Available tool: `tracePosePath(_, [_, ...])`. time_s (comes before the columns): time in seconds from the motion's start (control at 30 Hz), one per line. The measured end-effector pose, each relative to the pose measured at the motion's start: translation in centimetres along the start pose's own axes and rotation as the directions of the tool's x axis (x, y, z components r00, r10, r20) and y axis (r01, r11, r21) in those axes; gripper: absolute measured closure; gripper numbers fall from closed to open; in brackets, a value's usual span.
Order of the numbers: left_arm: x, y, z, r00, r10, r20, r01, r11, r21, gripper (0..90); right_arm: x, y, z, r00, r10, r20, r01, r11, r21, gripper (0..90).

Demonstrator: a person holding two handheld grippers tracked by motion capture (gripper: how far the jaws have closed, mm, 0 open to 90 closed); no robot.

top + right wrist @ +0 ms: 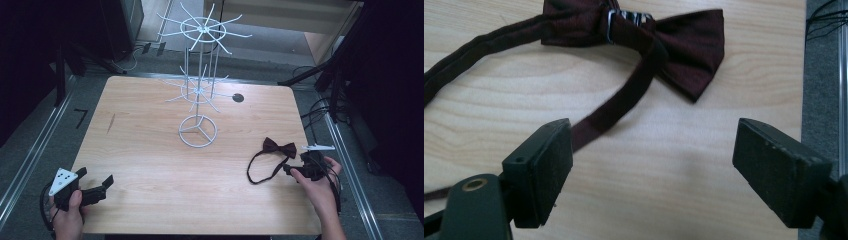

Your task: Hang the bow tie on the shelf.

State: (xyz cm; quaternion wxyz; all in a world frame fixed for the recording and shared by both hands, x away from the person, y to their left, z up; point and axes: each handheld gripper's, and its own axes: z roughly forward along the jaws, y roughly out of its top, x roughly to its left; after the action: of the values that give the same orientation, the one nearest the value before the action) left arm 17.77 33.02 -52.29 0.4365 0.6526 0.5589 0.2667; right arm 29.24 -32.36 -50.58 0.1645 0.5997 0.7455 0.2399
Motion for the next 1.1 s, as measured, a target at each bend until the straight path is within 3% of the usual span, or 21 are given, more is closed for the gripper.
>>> tracePosePath(0.13, [0.0,0.0,0.0,1.0000,0.001,-0.001,-0.001,1.0000,0.000,0.4,0.4,2.1,0.9,0.9998,0.010,-0.017,-0.008,0.995,0.095,16.4])
tracePosePath(0.27, [0.0,0.0,0.0,1.0000,0.006,0.002,-0.006,1.0000,-0.003,0.4,1.2,3.9,2.0,0.9997,-0.023,-0.006,0.024,0.984,0.176,14.6])
tracePosePath(0.43, [0.0,0.0,0.0,1.0000,0.007,0.003,-0.007,1.0000,-0.002,0.4,1.9,5.6,2.5,0.9984,-0.055,0.007,0.053,0.977,0.204,13.4])
tracePosePath(0.6, [0.0,0.0,0.0,1.0000,0.006,0.004,-0.006,1.0000,-0.005,0.4,2.2,7.2,3.4,0.9948,-0.095,0.035,0.082,0.959,0.270,12.9])
tracePosePath(0.77, [0.0,0.0,0.0,1.0000,0.008,0.002,-0.008,1.0000,-0.004,0.4,2.0,8.3,4.3,0.9938,-0.109,0.024,0.098,0.957,0.275,13.4])
tracePosePath(0.93, [0.0,0.0,0.0,1.0000,0.007,0.004,-0.007,1.0000,-0.004,0.4,2.9,8.8,5.5,0.9785,-0.206,0.011,0.194,0.934,0.299,15.2])
tracePosePath(1.03, [0.0,0.0,-0.1,1.0000,0.008,0.005,-0.008,1.0000,-0.004,0.4,3.3,8.9,6.2,0.9721,-0.233,0.029,0.207,0.912,0.355,24.2])
tracePosePath(1.1, [0.0,0.0,0.0,1.0000,0.006,0.006,-0.006,1.0000,-0.005,0.4,3.4,8.9,6.3,0.9750,-0.221,0.026,0.194,0.902,0.385,36.7])
